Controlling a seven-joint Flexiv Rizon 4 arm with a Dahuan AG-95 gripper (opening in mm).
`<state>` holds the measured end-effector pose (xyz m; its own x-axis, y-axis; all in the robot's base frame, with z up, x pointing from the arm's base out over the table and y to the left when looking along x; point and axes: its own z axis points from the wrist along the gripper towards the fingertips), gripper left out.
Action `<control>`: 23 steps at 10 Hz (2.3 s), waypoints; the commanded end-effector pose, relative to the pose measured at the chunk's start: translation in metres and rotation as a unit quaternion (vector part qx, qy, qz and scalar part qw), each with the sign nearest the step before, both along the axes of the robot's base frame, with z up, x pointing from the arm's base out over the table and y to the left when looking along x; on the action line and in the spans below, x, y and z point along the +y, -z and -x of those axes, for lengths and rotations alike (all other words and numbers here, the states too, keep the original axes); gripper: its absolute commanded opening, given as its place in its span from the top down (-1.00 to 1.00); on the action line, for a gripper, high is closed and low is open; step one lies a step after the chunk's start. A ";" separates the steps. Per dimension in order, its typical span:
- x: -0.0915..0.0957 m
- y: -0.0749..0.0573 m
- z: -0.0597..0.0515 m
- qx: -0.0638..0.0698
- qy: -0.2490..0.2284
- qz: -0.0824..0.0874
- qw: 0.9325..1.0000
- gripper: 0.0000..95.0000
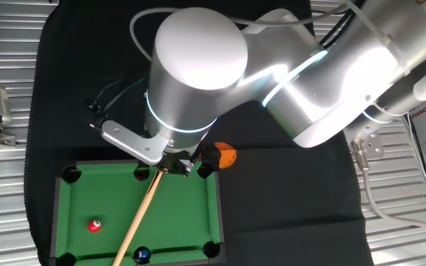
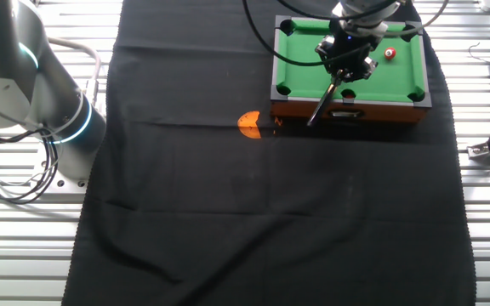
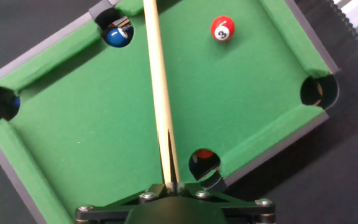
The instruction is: Hit the pool ball
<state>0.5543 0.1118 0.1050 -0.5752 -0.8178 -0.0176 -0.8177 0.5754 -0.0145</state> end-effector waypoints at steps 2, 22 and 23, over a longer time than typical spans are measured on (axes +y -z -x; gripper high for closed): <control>0.001 0.000 -0.001 0.002 -0.014 -0.002 1.000 0.20; 0.019 0.004 -0.015 -0.001 -0.004 0.002 1.000 0.20; 0.020 0.006 -0.015 -0.001 -0.003 0.002 1.000 0.20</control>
<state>0.5693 0.1326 0.0985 -0.5720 -0.8201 -0.0165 -0.8199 0.5722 -0.0192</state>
